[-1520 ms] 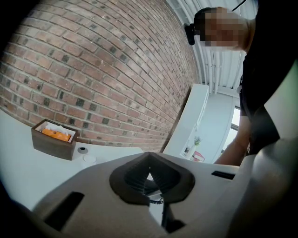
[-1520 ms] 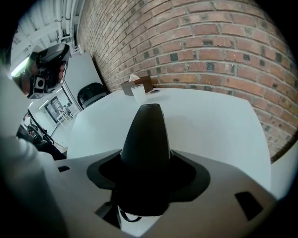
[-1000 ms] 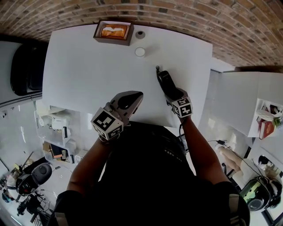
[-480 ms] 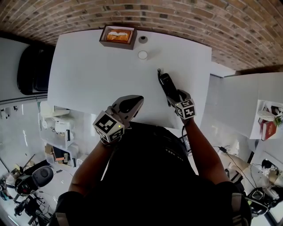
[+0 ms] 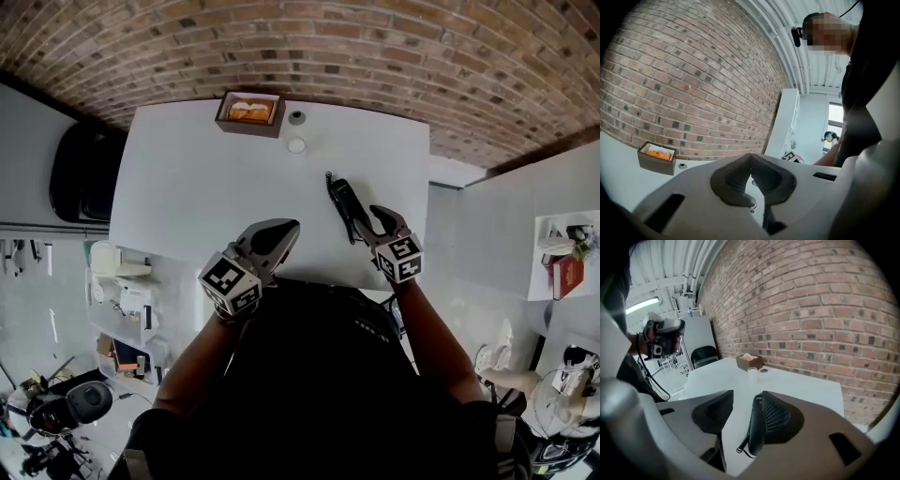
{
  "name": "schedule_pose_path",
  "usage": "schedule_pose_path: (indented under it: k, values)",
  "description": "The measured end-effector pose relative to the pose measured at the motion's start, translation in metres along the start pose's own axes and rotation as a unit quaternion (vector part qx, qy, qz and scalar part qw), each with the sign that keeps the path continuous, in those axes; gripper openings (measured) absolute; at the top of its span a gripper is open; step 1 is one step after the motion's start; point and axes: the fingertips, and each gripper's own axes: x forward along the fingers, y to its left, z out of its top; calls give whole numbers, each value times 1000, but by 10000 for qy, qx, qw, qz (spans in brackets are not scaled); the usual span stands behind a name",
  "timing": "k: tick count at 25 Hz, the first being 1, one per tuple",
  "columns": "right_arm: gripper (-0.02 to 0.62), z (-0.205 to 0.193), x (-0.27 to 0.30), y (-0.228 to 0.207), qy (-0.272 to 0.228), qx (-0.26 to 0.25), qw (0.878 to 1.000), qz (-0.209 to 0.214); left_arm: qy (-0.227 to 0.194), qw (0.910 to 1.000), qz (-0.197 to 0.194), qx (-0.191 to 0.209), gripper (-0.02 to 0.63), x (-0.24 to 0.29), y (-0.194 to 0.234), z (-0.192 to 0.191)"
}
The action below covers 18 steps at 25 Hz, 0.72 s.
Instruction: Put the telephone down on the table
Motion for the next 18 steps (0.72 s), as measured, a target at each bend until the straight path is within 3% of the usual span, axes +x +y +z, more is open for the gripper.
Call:
schedule_pose_path:
  k: [3,6,11,18]
  values:
    - [87,38,-30,21,-570,-65,9981,234,-70,10000,4,65,8,-7,-8,7]
    - [31,74,-58,41,-1130,-119,9924,466,-115,9998,14,135,8,-12,-14,14]
    - [21,115,-84,72,-1568,-411,9850,599,-129,9993,-33,351,8,-30,-17,25]
    - [21,143,-106,114,-1932,-411,9798,316,-115,9983,-296,491,8,-69,-11,29]
